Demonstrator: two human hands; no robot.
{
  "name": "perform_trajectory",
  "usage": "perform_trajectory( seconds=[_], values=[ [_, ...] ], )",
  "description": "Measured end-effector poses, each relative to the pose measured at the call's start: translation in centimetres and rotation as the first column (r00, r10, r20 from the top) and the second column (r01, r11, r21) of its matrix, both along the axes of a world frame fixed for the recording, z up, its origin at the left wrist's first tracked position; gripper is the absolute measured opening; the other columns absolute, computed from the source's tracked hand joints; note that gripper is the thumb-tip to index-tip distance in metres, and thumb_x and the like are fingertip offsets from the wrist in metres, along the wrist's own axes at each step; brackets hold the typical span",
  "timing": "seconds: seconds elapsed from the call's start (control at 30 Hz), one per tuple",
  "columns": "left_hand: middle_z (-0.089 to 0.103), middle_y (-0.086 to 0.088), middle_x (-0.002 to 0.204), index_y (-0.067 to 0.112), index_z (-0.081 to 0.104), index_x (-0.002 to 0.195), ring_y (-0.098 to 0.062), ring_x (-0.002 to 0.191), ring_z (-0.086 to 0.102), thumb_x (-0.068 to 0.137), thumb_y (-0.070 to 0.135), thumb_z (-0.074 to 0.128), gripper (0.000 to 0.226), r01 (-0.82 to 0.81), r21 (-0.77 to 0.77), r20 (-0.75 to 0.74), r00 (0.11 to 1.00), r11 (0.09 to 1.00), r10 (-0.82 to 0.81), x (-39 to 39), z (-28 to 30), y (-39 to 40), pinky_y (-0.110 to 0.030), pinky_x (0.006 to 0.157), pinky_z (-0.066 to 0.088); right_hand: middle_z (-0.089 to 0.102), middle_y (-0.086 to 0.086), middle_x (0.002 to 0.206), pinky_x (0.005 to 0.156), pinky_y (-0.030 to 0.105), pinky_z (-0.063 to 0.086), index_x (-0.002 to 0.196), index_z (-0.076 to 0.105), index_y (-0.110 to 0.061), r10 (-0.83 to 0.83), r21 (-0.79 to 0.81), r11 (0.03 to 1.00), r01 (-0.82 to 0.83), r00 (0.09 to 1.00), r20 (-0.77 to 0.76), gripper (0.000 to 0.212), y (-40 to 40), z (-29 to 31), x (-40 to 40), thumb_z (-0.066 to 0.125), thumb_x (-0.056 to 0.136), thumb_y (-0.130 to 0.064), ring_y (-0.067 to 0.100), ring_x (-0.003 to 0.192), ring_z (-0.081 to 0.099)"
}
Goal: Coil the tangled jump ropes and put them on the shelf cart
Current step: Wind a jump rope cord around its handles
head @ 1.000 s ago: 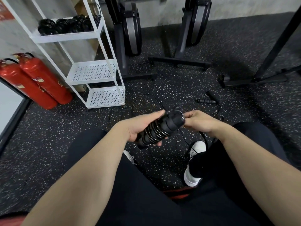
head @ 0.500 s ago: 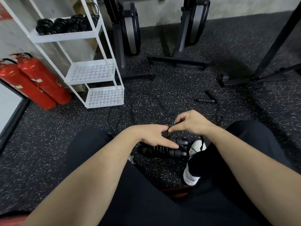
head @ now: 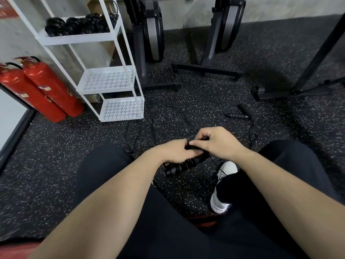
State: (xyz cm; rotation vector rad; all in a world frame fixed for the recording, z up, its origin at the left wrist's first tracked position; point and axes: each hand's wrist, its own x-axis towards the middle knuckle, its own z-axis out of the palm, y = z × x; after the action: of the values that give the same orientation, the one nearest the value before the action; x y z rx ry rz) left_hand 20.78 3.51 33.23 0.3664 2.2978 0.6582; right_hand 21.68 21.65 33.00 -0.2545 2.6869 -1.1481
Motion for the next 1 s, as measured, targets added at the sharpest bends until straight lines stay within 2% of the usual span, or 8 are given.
perform_trajectory(
  seconds=[0.1, 0.23, 0.43, 0.57, 0.67, 0.77, 0.9, 1.0],
  values=[
    [0.065, 0.002, 0.112, 0.022, 0.053, 0.125, -0.021, 0.100, 0.065, 0.097, 0.067, 0.048, 0.054, -0.140, 0.011, -0.002, 0.990, 0.990, 0.140, -0.2, -0.2, -0.2, -0.034, 0.078, 0.051, 0.072, -0.015, 0.081, 0.075, 0.040, 0.057, 0.080, 0.072, -0.034, 0.010, 0.001, 1.000, -0.010, 1.000, -0.010, 0.014, -0.2, 0.0, 0.0, 0.074, 0.088, -0.046, 0.010, 0.079, 0.067],
    [0.067, 0.000, 0.103, 0.022, 0.051, 0.114, -0.017, 0.087, 0.065, 0.098, 0.063, 0.050, 0.044, -0.291, 0.096, 0.034, 0.957, 0.952, 0.289, -0.2, 0.2, -0.2, -0.033, 0.068, 0.051, 0.065, -0.022, 0.070, 0.063, 0.030, 0.045, 0.083, 0.072, -0.032, -0.006, -0.083, 0.996, 0.008, 1.000, 0.019, 0.013, 0.0, 0.0, -0.2, 0.070, 0.093, -0.040, -0.001, 0.058, 0.052],
    [0.071, 0.001, 0.105, 0.025, 0.056, 0.110, -0.017, 0.096, 0.071, 0.078, 0.066, 0.076, 0.056, -0.462, 0.242, 0.135, 0.887, 0.853, 0.441, -0.3, 0.0, -0.3, -0.044, 0.090, 0.059, 0.061, -0.021, 0.058, 0.056, 0.030, 0.041, 0.092, 0.067, -0.034, -0.070, -0.076, 0.994, 0.077, 0.994, 0.081, 0.017, 0.1, 0.5, -0.5, 0.060, 0.097, -0.049, 0.004, 0.049, 0.047],
    [0.070, 0.000, 0.108, 0.023, 0.054, 0.117, -0.017, 0.094, 0.071, 0.079, 0.049, 0.085, 0.055, -0.512, 0.279, 0.196, 0.859, 0.812, 0.474, -0.1, 0.2, -0.1, -0.035, 0.077, 0.060, 0.067, -0.009, 0.073, 0.056, 0.031, 0.040, 0.099, 0.057, -0.029, -0.165, 0.021, 0.986, 0.164, 0.986, 0.028, 0.031, -0.1, 1.4, -0.6, 0.049, 0.099, -0.059, 0.007, 0.054, 0.053],
    [0.073, -0.007, 0.108, 0.020, 0.055, 0.117, -0.022, 0.090, 0.074, 0.076, 0.048, 0.088, 0.060, -0.621, 0.327, 0.355, 0.779, 0.712, 0.517, -0.2, 0.2, 0.0, -0.039, 0.075, 0.063, 0.067, -0.006, 0.080, 0.057, 0.029, 0.039, 0.099, 0.057, -0.028, -0.122, 0.015, 0.993, 0.121, 0.992, 0.036, 0.024, -0.4, 1.4, -0.6, 0.050, 0.102, -0.051, 0.007, 0.054, 0.051],
    [0.075, -0.014, 0.107, 0.014, 0.055, 0.127, -0.028, 0.084, 0.074, 0.069, 0.053, 0.091, 0.079, -0.685, 0.354, 0.505, 0.713, 0.637, 0.486, -0.1, 0.4, -0.2, -0.048, 0.082, 0.063, 0.057, -0.009, 0.066, 0.051, 0.026, 0.033, 0.090, 0.056, -0.022, -0.097, -0.114, 0.988, 0.106, 0.992, 0.082, 0.021, -0.6, 1.1, -0.7, 0.054, 0.103, -0.039, 0.001, 0.044, 0.041],
    [0.076, -0.018, 0.094, 0.007, 0.055, 0.127, -0.033, 0.078, 0.073, 0.081, 0.071, 0.063, 0.079, -0.695, 0.360, 0.570, 0.692, 0.622, 0.443, -0.4, 1.2, -0.4, -0.042, 0.073, 0.061, 0.057, -0.016, 0.053, 0.049, 0.015, 0.033, 0.091, 0.057, -0.020, -0.083, -0.353, 0.923, 0.152, 0.975, 0.204, 0.015, 0.2, 1.0, -0.8, 0.060, 0.101, -0.031, -0.002, 0.045, 0.045],
    [0.077, -0.020, 0.094, 0.010, 0.058, 0.127, -0.033, 0.076, 0.074, 0.093, 0.072, 0.051, 0.070, -0.716, 0.342, 0.562, 0.675, 0.608, 0.478, -0.4, 1.4, -0.3, -0.042, 0.072, 0.061, 0.054, -0.017, 0.050, 0.044, 0.012, 0.033, 0.098, 0.055, -0.020, -0.092, -0.414, 0.893, 0.177, 0.972, 0.216, 0.012, 0.5, 1.1, -0.9, 0.063, 0.100, -0.029, -0.003, 0.042, 0.045]
  ],
)
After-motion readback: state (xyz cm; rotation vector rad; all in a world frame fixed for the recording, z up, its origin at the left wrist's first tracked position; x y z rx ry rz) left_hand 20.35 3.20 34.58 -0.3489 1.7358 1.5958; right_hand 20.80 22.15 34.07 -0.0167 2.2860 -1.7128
